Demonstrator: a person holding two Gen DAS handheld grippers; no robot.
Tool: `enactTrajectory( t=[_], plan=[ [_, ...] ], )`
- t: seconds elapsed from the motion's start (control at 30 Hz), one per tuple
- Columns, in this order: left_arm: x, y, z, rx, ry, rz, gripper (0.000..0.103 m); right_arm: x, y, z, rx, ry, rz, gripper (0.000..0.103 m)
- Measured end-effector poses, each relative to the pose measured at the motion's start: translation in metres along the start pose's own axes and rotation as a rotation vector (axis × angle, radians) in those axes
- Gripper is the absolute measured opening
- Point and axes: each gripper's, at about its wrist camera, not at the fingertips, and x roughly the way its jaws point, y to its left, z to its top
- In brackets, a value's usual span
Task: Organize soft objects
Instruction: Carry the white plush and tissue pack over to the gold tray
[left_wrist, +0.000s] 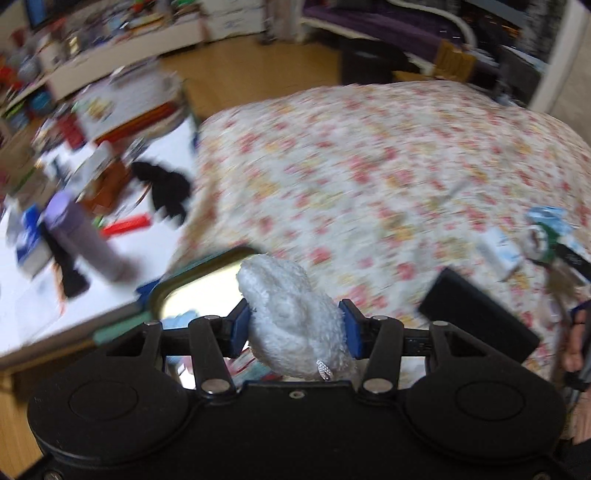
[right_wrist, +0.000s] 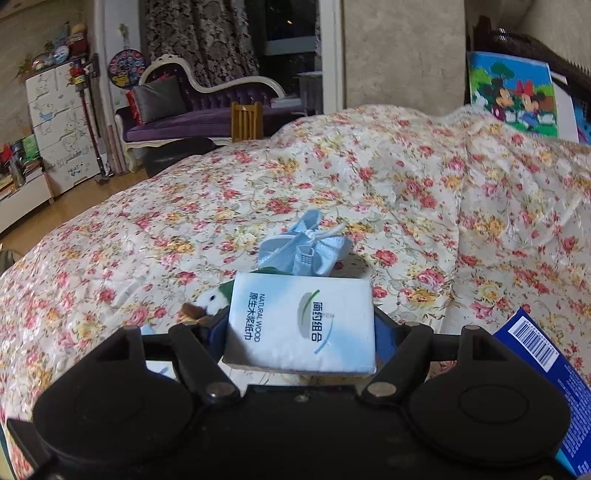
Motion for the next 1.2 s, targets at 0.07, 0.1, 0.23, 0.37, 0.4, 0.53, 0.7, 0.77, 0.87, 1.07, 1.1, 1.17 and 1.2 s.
enactTrajectory(
  t=[0.07, 0.1, 0.23, 0.37, 0.4, 0.53, 0.7, 0.77, 0.87, 1.07, 1.1, 1.17, 1.2],
  plan=[
    [0.006, 0.022, -0.009, -0.045, 0.015, 0.012, 0.049, -0.009, 0.005, -0.003, -0.019, -0.019, 0.018, 0.074],
    [0.009, 0.032, -0.014, -0.066, 0.019, 0.021, 0.049, -0.013, 0.007, -0.004, -0.024, -0.024, 0.035, 0.074],
    [0.021, 0.065, -0.031, -0.133, 0.04, 0.041, 0.049, -0.034, 0.016, -0.004, -0.028, -0.034, 0.089, 0.074],
    [0.037, 0.085, -0.034, -0.182, 0.06, 0.024, 0.049, -0.07, 0.027, -0.006, -0.057, -0.049, 0.12, 0.074],
    [0.04, 0.088, -0.033, -0.186, 0.059, 0.03, 0.049, -0.081, 0.032, -0.008, -0.074, -0.058, 0.125, 0.074],
    [0.054, 0.09, -0.025, -0.182, 0.048, 0.08, 0.049, -0.125, 0.054, -0.01, -0.135, -0.067, 0.197, 0.074],
    [0.07, 0.088, -0.017, -0.189, 0.061, 0.058, 0.049, -0.16, 0.097, -0.021, -0.225, 0.003, 0.32, 0.074],
    [0.077, 0.084, -0.013, -0.176, 0.071, 0.06, 0.049, -0.167, 0.118, -0.03, -0.264, 0.047, 0.375, 0.074],
    [0.085, 0.078, -0.008, -0.146, 0.076, 0.072, 0.049, -0.173, 0.151, -0.047, -0.322, 0.114, 0.442, 0.074],
    [0.099, 0.072, 0.002, -0.082, 0.081, 0.099, 0.049, -0.177, 0.205, -0.087, -0.463, 0.2, 0.487, 0.074],
    [0.102, 0.072, 0.003, -0.076, 0.082, 0.106, 0.049, -0.176, 0.212, -0.093, -0.478, 0.218, 0.494, 0.074],
    [0.106, 0.073, 0.005, -0.064, 0.083, 0.108, 0.05, -0.182, 0.226, -0.107, -0.503, 0.247, 0.51, 0.074],
    [0.108, 0.073, 0.006, -0.055, 0.082, 0.109, 0.052, -0.182, 0.232, -0.111, -0.515, 0.257, 0.513, 0.074]
  ],
)
